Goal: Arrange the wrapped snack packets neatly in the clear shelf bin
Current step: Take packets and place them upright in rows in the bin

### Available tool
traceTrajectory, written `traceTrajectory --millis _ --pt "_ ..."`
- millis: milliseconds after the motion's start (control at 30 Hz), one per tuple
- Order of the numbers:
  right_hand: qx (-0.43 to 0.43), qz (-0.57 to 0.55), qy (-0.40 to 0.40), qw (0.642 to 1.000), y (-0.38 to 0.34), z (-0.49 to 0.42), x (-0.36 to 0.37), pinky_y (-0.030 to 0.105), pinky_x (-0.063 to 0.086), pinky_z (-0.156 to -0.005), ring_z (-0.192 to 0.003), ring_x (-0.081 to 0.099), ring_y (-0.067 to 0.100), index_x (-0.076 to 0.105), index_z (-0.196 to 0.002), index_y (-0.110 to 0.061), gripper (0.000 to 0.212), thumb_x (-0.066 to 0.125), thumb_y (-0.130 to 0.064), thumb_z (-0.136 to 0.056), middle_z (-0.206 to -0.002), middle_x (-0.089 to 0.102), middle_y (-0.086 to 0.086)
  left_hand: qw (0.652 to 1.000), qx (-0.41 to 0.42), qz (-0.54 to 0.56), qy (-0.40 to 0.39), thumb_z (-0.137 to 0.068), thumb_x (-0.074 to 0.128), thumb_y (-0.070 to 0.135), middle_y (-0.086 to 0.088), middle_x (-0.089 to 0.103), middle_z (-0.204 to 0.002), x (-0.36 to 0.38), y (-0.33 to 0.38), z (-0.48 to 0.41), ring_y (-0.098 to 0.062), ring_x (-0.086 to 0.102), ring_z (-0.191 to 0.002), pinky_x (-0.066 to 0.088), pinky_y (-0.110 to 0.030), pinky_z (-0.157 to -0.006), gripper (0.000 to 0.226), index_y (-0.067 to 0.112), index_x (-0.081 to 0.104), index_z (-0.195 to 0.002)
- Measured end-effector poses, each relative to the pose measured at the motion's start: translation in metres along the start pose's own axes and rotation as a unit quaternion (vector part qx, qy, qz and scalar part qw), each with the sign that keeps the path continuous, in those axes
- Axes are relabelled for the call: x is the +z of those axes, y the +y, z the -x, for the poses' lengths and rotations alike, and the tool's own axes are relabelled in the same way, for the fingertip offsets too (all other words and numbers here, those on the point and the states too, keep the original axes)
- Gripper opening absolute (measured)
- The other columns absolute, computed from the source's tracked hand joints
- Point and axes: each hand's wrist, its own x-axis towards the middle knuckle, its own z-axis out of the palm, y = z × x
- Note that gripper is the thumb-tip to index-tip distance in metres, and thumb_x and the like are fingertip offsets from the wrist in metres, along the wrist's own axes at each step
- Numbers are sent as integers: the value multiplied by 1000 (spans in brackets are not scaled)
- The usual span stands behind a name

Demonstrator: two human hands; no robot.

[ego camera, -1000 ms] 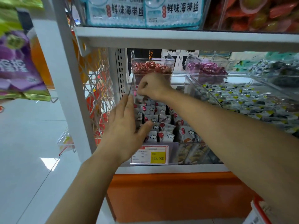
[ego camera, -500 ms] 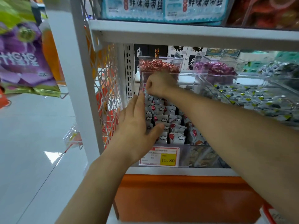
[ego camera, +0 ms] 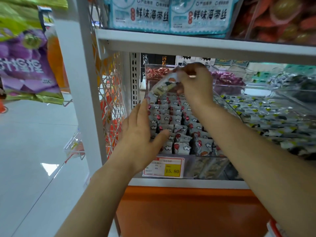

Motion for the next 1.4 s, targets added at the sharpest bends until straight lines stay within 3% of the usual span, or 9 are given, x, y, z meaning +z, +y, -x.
traceTrajectory --millis 133,233,333,433,567,867,1000,1133,1400 --pt "99 -131 37 986 0 41 -48 20 53 -54 -53 58 6 56 -94 -1 6 51 -3 -93 -90 61 10 989 22 -91 115 -86 39 53 -4 21 -154 -6 17 3 -20 16 -138 19 -42 -111 71 20 23 -147" --pt "149 -197 40 968 0 68 -77 20 52 -55 -55 58 8 59 -82 -4 13 53 -4 -93 -80 59 9 981 80 -6 178 -92 47 38 -1 40 -138 -8 33 6 -14 42 -121 38 -33 -102 51 17 40 -138" --pt "185 -266 33 946 -1 84 -92 19 51 -53 -57 59 9 62 -77 -7 18 53 -4 -92 -75 59 7 982 58 124 132 -92 46 39 14 53 -114 -3 46 12 6 54 -94 50 -19 -76 43 28 42 -134" --pt "202 -303 17 931 0 92 -100 20 51 -53 -57 60 10 62 -75 -7 20 52 -3 -92 -78 59 9 958 -2 276 75 -94 47 30 8 65 -82 1 54 16 -3 62 -69 53 -21 -54 23 27 56 -114" --pt "210 -300 -17 930 1 94 -109 22 51 -51 -56 61 11 67 -68 -11 24 57 -9 -89 -73 63 7 923 -75 373 63 -95 49 23 5 68 -66 1 60 19 -11 62 -57 55 -27 -54 20 24 67 -86" --pt "200 -255 -25 946 0 91 -114 19 47 -44 -49 57 8 65 -85 -10 11 57 -4 -89 -61 62 -2 794 -171 583 5 -93 49 11 -2 61 -54 -1 56 15 -9 61 -50 51 -16 -48 15 8 59 -82" --pt "212 -258 -15 943 2 90 -115 17 47 -45 -49 58 7 67 -93 -7 15 54 0 -89 -70 61 5 852 -112 510 -25 -86 56 22 2 70 -88 0 54 18 -15 69 -68 55 -20 -62 20 19 68 -102" --pt "229 -263 -13 937 3 90 -113 16 47 -43 -48 58 7 67 -89 -7 13 56 -1 -88 -68 62 5 906 -68 417 -11 -65 66 32 9 71 -90 -1 56 20 -15 71 -72 54 -16 -65 44 25 65 -109" --pt "177 -181 -100 962 2 90 -115 19 48 -48 -63 62 10 70 -89 -10 12 66 -4 -79 -80 68 5 877 -87 472 30 -69 63 30 -5 70 -69 -3 51 16 -13 66 -60 54 -18 -59 32 9 67 -93"
